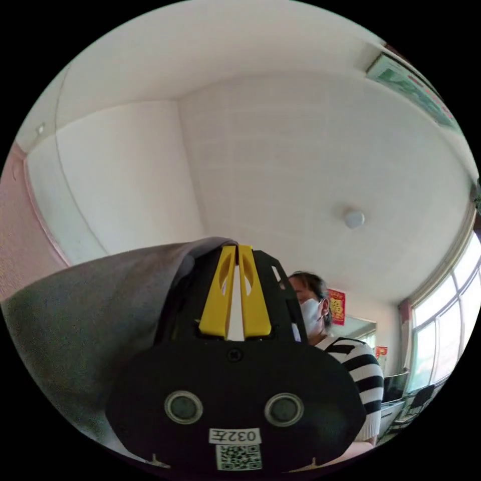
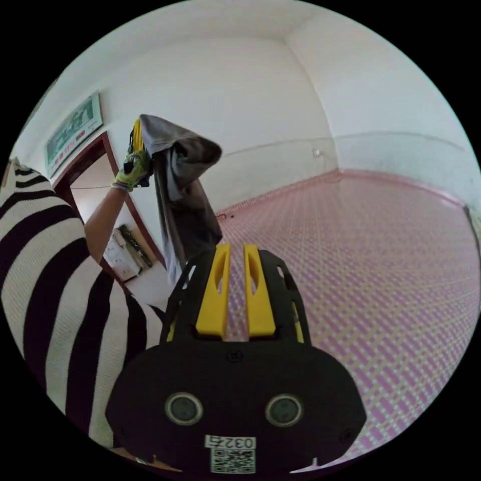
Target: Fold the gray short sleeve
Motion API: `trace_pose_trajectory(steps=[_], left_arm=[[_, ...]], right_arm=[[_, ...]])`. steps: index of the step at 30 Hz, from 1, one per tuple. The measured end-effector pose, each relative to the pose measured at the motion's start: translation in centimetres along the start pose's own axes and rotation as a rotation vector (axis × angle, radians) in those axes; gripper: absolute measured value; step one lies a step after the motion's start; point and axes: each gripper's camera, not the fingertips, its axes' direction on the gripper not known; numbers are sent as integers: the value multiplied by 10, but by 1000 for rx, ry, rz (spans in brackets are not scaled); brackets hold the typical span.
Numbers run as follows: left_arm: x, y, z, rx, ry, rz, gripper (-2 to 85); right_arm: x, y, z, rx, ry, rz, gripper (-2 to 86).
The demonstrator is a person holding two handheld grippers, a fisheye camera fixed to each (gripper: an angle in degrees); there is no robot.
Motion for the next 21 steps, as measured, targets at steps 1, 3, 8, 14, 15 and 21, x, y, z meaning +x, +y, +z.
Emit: trace_pose_trajectory(steps=[1, 3, 8, 14, 15, 21], left_arm=[[0, 11, 16, -9, 45, -39, -9], [-2, 25, 35, -15, 98, -111, -9], [-8, 57, 69, -1, 165, -302, -9], [-8, 91, 84, 5, 259, -509, -9], [-7, 92, 81, -13, 249, -541, -9], [6, 85, 52, 73, 230, -638, -9]], right_arm=[[-4, -8, -21, 38, 40, -30, 60], [-8, -19, -52, 98, 77, -64, 65], [-13, -48, -120, 241, 172, -66, 108], [-32, -71, -153, 330, 124, -5, 75], [-38, -72, -156, 346, 128, 19, 72], [-52, -69, -158, 298, 263, 115, 86]])
